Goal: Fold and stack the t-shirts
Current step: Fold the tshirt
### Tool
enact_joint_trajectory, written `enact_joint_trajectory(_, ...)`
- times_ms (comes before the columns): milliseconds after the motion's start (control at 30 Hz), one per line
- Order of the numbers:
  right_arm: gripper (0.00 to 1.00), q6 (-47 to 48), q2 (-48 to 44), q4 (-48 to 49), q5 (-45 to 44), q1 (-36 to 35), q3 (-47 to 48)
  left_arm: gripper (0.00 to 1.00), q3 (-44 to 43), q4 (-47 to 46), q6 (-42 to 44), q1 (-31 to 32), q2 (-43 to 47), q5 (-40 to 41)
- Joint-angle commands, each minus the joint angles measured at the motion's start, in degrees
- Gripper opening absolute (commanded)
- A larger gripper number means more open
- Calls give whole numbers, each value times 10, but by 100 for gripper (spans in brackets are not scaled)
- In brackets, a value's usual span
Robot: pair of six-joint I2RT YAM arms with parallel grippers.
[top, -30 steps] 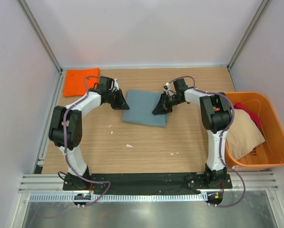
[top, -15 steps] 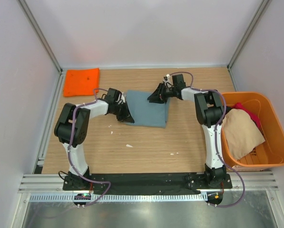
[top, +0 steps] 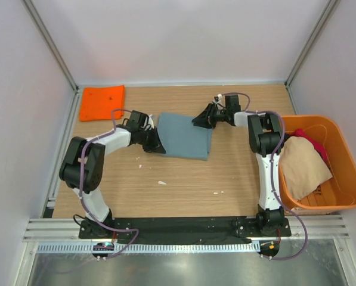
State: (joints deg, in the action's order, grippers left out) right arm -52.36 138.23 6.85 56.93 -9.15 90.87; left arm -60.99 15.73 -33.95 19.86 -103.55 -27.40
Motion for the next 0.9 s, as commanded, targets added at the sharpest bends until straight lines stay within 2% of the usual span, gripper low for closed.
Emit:
enact_joint_trajectory(0, 34, 28, -54, -43, -3, -1, 28, 9, -5, 42, 10, -3, 83, 10)
enact_joint_trajectory(100, 34, 23, -65, -47, 1, -5, 32, 10, -8, 35, 6, -6, 85, 2)
enact_joint_trajectory(233, 34, 25, -63, -43, -1, -6, 16, 8, 3, 16, 2, -17, 36, -13)
enact_joint_trajectory(367, 34, 45, -61, -51, -7, -6, -6, 5, 27, -3, 19, -25, 0, 13)
enact_joint_trajectory(533, 34, 137, -53, -158, -30, 0, 7, 4, 66, -17, 24, -46, -24, 16)
enact_joint_trajectory(667, 36, 215, -59, -270, -88, 17, 42, 7, 80, -9, 9, -46, 21, -5)
enact_joint_trajectory(733, 38, 259, -75, -356, -123, 17, 79, 9, 85, 2, -12, -46, 80, -15)
enact_joint_trajectory(867, 46, 347, -119, -480, -203, 10, 134, 25, 67, 86, -22, -46, 191, 16)
